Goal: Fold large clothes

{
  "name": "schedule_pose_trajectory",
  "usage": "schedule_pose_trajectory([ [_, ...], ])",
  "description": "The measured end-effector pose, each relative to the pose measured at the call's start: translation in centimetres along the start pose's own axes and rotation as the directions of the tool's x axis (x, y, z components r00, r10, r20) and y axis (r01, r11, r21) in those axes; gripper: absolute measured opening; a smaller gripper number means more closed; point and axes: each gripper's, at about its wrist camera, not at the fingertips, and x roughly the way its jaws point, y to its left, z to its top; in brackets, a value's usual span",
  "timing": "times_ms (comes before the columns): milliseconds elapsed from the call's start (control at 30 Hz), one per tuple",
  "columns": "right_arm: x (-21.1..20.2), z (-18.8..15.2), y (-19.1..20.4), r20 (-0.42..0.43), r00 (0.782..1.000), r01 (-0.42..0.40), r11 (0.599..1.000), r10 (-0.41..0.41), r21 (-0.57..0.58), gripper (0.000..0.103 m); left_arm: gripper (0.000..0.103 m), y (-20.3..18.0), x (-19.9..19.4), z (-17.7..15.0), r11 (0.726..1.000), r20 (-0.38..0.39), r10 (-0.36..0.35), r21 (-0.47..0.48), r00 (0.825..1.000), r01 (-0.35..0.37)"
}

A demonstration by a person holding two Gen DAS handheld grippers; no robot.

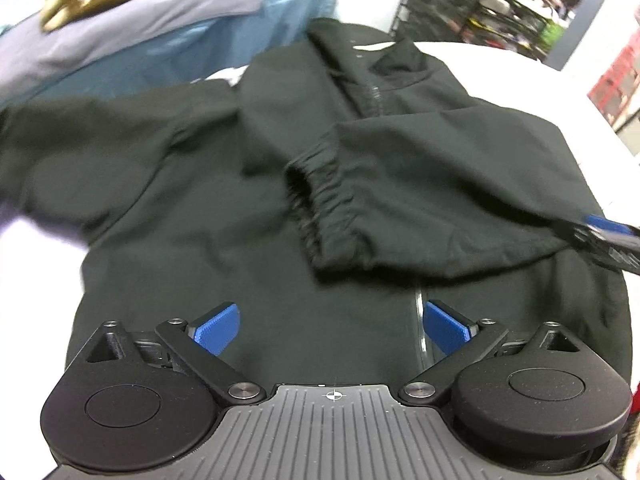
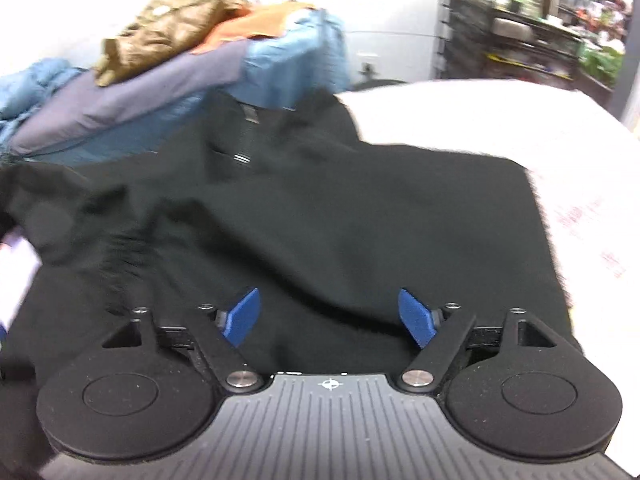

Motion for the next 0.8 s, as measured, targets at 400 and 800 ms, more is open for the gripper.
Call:
schedule_pose_trajectory([
  [400,-1.9,-4.3,-6.9,0.004,0.963,0.268,0.961,-0.268,-0.073,0.062,0.103,-1.8,6.5,3.9,0.992,-0.011,-0.046,0.119,0.999,0.047],
  [800,1.1,-4.2,-10.0,-0.066,0.955,0.287,0.957,-0.289,-0.040,0.015,0.050,-1.9,0.6,8.7,0.971,0.186,-0.157,0.206,0.970,0.117],
])
